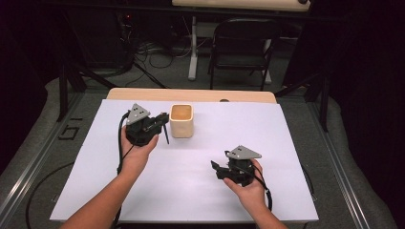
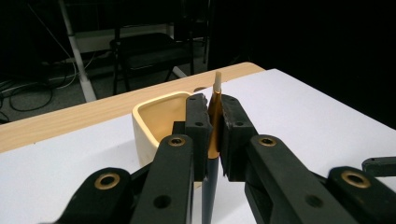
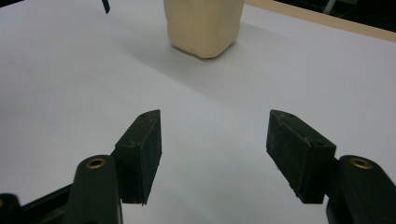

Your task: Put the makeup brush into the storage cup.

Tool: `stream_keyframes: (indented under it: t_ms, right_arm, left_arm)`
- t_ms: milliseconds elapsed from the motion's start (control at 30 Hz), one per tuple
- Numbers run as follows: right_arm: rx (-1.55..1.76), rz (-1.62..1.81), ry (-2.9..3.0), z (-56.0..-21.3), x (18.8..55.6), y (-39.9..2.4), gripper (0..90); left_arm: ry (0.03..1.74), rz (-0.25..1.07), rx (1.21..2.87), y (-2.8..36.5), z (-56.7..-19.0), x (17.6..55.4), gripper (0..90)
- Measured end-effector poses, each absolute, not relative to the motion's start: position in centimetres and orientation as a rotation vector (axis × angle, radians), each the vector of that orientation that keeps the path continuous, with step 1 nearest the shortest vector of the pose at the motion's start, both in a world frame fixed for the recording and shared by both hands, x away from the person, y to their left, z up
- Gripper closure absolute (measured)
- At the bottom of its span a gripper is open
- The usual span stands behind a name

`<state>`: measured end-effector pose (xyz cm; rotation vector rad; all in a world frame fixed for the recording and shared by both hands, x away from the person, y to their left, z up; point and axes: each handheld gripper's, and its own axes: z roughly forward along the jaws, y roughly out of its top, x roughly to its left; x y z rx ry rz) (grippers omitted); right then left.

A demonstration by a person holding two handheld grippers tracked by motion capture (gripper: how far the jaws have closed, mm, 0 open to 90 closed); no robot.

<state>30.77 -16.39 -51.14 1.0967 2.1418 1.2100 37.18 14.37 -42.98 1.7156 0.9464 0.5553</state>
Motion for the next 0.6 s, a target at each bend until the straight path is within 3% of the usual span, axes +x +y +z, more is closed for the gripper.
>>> stream_keyframes:
  t_ms: [600]
  right_arm:
    - [1.159,1.202,2.092,-51.1,30.2,-18.9,35.8]
  left_arm:
    - [0.959,0.58,1.714,13.6,-40.5,39.8,83.8]
